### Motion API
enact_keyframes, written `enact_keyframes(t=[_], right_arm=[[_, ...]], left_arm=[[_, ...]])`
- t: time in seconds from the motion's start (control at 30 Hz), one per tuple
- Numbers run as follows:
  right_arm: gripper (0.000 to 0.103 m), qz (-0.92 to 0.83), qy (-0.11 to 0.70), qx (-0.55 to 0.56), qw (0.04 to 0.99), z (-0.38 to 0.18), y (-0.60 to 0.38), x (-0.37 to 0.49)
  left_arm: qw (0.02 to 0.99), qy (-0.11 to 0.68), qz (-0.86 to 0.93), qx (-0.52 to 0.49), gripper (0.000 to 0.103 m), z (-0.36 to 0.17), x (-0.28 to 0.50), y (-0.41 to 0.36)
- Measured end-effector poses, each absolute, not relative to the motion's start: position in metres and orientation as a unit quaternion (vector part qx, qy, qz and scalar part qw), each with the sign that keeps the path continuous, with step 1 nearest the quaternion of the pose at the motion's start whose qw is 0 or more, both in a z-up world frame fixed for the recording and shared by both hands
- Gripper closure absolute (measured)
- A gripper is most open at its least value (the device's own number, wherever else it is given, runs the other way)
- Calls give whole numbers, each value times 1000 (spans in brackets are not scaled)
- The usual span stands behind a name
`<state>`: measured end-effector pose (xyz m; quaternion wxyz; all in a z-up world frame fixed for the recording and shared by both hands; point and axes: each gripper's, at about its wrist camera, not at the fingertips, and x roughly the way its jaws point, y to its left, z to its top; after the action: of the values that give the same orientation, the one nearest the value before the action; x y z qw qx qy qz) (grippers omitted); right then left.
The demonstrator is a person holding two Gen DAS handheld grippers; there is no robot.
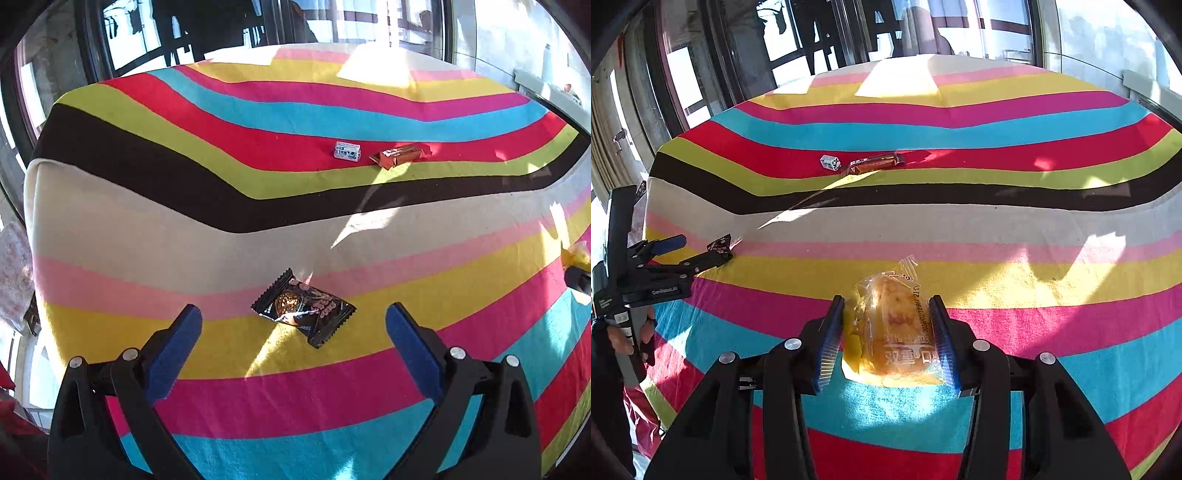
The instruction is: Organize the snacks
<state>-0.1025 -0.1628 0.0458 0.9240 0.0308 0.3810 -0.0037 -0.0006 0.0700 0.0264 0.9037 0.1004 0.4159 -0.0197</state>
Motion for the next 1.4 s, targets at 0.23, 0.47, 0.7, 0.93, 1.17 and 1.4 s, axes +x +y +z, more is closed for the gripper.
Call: enact_keyframes(t=[0.23,0.47,0.7,0.93,1.17,1.4], right_arm=[[57,1,361,3,932,61,-140,-164],[57,-5,364,-3,932,53,-138,-195],[57,-21,353,2,935,55,-151,-224],[59,-45,334,10,942,55,-170,-252],[61,-66,315,22,947,58,-189,-271],[61,-108,305,33,946,61,-220,-308]], left_arm=[[883,443,-140,64,67,15,8,87],[908,386,-146,70,68,37,-69,47],[914,354,-159,114,67,56,-121,-13],[911,341,-187,138,67,63,-139,-49],[900,349,-210,154,67,56,-141,-77],[890,335,-249,184,67,59,-158,-118]])
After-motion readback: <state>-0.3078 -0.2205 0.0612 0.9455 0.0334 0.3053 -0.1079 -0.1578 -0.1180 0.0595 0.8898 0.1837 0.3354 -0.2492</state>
